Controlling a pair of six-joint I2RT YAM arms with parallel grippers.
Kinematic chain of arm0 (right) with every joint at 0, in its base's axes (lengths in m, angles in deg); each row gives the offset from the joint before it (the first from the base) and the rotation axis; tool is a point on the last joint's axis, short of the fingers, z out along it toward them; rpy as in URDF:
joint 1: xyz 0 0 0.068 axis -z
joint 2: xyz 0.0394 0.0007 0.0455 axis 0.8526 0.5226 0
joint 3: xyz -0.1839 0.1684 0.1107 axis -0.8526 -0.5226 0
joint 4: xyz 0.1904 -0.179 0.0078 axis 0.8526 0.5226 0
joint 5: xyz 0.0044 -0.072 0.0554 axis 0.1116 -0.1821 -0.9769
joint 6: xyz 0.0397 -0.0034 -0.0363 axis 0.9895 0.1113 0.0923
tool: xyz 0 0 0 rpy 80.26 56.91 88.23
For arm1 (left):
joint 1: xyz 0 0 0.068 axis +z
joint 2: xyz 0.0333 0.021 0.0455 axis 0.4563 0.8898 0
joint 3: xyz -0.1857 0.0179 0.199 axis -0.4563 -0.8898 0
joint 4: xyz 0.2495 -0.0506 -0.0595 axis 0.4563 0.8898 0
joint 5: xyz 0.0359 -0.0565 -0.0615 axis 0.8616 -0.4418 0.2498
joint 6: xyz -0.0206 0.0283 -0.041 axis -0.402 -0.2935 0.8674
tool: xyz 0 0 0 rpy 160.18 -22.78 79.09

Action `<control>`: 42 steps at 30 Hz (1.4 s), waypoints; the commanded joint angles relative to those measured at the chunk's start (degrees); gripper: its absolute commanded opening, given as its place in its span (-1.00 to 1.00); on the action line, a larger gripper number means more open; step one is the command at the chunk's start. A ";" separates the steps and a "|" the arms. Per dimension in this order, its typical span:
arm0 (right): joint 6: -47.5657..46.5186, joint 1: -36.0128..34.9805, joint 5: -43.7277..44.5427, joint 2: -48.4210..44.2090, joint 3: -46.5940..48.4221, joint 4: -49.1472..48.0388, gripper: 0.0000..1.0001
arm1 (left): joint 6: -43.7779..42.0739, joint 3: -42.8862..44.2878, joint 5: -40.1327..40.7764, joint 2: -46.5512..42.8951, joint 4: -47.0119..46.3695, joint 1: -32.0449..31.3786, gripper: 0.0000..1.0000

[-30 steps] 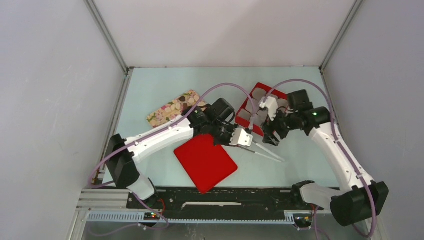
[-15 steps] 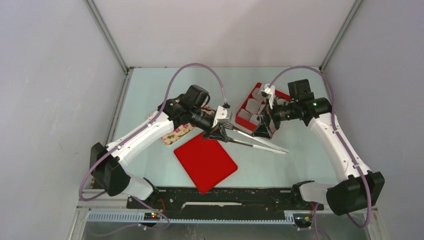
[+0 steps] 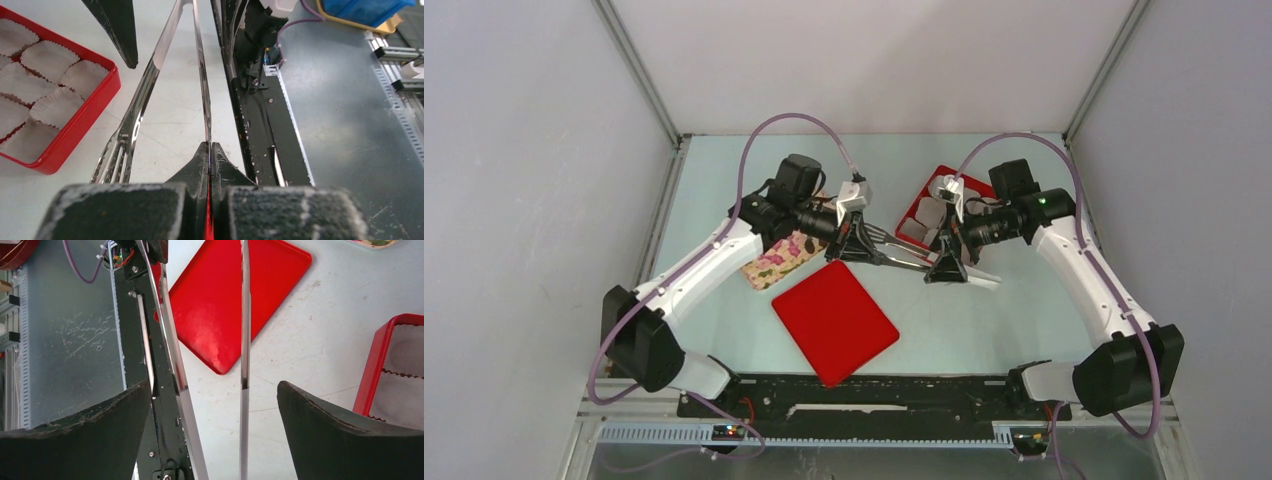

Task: Pack the chocolate

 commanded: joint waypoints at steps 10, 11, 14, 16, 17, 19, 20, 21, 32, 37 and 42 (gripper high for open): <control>-3.97 0.25 -3.41 2.14 -0.55 1.37 0.82 | 22.78 -7.68 -8.79 -3.05 -26.79 4.21 -1.00; -3.73 0.32 -3.63 2.16 -0.91 1.19 0.81 | 25.89 -8.75 -8.95 -3.18 -31.13 4.65 -1.00; -2.67 0.48 -4.75 2.35 -1.38 0.13 0.77 | 37.99 -13.23 -9.45 -3.31 -47.37 5.39 -1.00; -1.88 0.48 -4.95 2.60 -1.44 -0.49 0.77 | 49.83 -17.00 -9.38 -2.87 -64.10 5.92 -1.00; -1.38 0.48 -4.89 2.66 -1.77 -1.01 0.79 | 56.78 -18.50 -9.14 -2.21 -72.49 6.18 -1.00; -0.78 0.48 -4.79 2.78 -2.48 -1.95 0.81 | 67.74 -19.64 -9.25 -0.24 -86.44 6.43 -1.00; -0.68 0.50 -4.91 2.93 -2.70 -2.24 0.81 | 73.41 -19.55 -9.55 0.96 -91.39 6.44 -1.00; -0.43 0.48 -5.33 3.11 -2.70 -2.43 0.80 | 77.00 -19.39 -9.71 1.87 -95.82 6.44 -1.00; 3.80 3.82 -12.80 3.95 -2.38 -4.58 0.52 | 85.31 -19.29 -10.08 6.44 -106.68 6.53 -1.00; 3.48 4.78 -13.88 3.76 -2.39 -3.08 0.56 | 85.11 -19.10 -9.91 7.30 -106.79 6.62 -1.00; 4.91 4.68 -14.36 3.01 -2.35 -3.87 0.72 | 85.16 -18.91 -9.66 7.85 -106.90 6.71 -1.00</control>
